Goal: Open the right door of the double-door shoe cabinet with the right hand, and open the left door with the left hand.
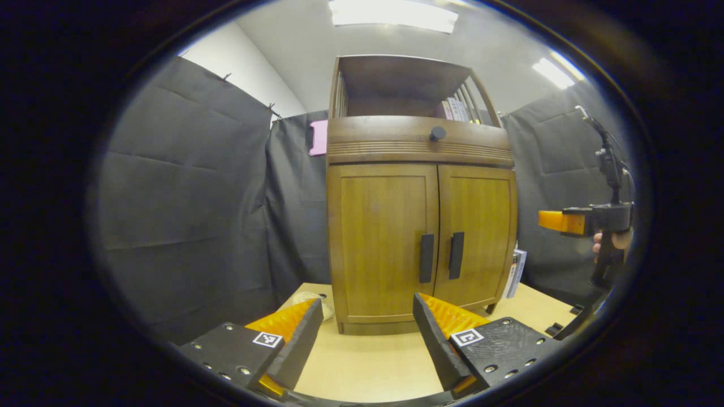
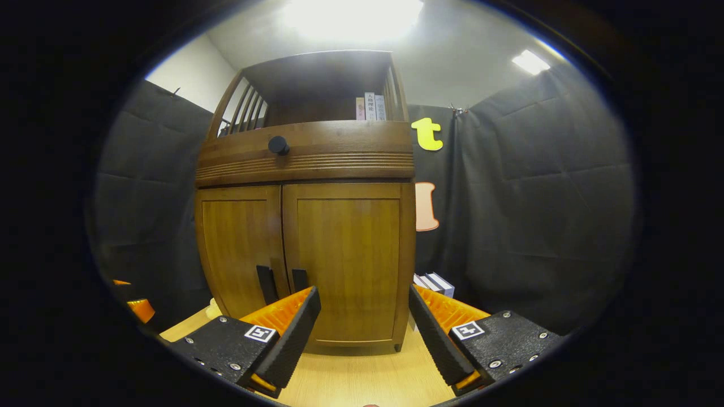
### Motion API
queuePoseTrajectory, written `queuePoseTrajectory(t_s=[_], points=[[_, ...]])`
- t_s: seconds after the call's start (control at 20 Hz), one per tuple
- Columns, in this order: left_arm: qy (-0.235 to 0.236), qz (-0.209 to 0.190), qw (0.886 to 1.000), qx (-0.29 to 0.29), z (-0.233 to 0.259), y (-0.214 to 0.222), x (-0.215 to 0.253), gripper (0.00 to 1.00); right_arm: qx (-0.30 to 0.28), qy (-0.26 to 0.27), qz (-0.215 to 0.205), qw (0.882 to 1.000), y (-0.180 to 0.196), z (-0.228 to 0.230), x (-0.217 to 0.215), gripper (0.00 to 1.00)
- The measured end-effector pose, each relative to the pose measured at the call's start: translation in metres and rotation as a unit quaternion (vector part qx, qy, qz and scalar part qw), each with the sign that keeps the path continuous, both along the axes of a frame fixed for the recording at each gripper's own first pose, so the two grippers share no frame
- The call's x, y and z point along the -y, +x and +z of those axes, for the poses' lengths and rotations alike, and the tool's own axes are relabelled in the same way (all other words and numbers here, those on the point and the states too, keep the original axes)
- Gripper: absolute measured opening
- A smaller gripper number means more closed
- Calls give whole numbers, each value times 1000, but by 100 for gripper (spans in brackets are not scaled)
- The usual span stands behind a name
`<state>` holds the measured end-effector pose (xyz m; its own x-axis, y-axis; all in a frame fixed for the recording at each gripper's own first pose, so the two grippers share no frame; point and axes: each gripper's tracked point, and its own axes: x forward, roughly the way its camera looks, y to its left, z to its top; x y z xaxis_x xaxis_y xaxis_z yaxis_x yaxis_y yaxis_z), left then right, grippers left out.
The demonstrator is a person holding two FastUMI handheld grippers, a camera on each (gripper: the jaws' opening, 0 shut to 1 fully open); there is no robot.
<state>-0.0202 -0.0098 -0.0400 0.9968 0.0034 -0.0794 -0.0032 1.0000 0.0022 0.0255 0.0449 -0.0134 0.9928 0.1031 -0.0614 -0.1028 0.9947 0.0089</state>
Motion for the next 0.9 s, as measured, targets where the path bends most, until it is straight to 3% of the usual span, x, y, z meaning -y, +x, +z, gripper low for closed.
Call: queuePoseTrajectory(t_s=[0.15,0.2,0.9], points=[[0,3,1000,-11,-10,-5,-4,92,-3,-6,7,1000,17,-2,-10,97],[0,4,1000,-14,-12,-7,-6,98,-5,-4,12,1000,23,-4,-17,97],[-16,61,995,-74,-60,-21,-43,98,-41,19,63,997,116,-35,-100,97]])
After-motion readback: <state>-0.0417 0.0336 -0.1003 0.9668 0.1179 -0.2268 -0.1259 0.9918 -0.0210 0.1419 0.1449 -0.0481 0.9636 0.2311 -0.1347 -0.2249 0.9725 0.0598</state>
